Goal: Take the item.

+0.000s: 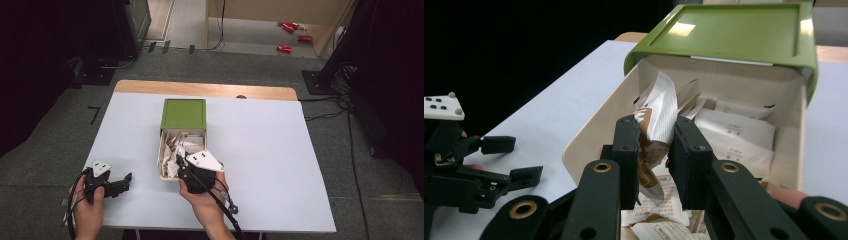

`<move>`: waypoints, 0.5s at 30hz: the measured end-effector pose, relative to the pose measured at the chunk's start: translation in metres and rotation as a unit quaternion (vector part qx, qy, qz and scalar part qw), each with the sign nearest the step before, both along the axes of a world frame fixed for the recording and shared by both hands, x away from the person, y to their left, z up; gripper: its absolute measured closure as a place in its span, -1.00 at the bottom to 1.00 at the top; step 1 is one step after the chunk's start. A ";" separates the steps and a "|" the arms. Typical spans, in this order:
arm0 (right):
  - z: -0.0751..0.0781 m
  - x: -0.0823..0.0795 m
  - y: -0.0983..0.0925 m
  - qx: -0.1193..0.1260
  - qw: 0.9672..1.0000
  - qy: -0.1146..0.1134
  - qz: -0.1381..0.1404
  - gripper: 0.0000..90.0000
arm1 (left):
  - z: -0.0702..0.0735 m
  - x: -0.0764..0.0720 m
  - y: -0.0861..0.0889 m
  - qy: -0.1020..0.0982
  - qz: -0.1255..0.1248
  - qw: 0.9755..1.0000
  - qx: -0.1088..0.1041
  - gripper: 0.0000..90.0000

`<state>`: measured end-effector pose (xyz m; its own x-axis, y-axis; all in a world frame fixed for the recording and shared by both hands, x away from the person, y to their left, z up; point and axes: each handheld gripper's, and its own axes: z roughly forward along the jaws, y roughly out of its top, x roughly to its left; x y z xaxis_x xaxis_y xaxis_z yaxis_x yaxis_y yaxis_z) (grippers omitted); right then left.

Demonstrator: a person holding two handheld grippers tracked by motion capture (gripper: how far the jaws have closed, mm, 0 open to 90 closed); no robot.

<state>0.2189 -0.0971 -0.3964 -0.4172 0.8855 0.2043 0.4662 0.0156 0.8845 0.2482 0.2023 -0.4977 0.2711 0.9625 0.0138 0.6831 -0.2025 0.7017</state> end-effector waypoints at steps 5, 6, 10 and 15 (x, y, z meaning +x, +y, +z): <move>0.005 0.000 -0.005 0.001 1.000 -0.005 -0.006 0.69 | 0.000 0.000 0.000 0.000 0.000 1.000 0.000 -0.76; 0.007 0.000 -0.009 0.002 1.000 -0.007 -0.008 0.69 | 0.000 0.000 0.000 0.000 0.000 1.000 0.000 -0.76; 0.009 0.000 -0.013 0.003 1.000 -0.008 -0.012 0.69 | 0.000 0.000 0.000 0.000 0.000 1.000 0.000 -0.76; 0.012 0.001 -0.023 0.001 1.000 -0.015 -0.022 0.69 | 0.000 0.000 0.000 0.000 0.000 1.000 0.000 -0.76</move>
<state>0.2196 -0.1206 -0.3841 -0.3836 0.9027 0.1947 0.4398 -0.0068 0.8981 0.2482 0.2022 -0.4977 0.2708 0.9625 0.0141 0.6828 -0.2024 0.7020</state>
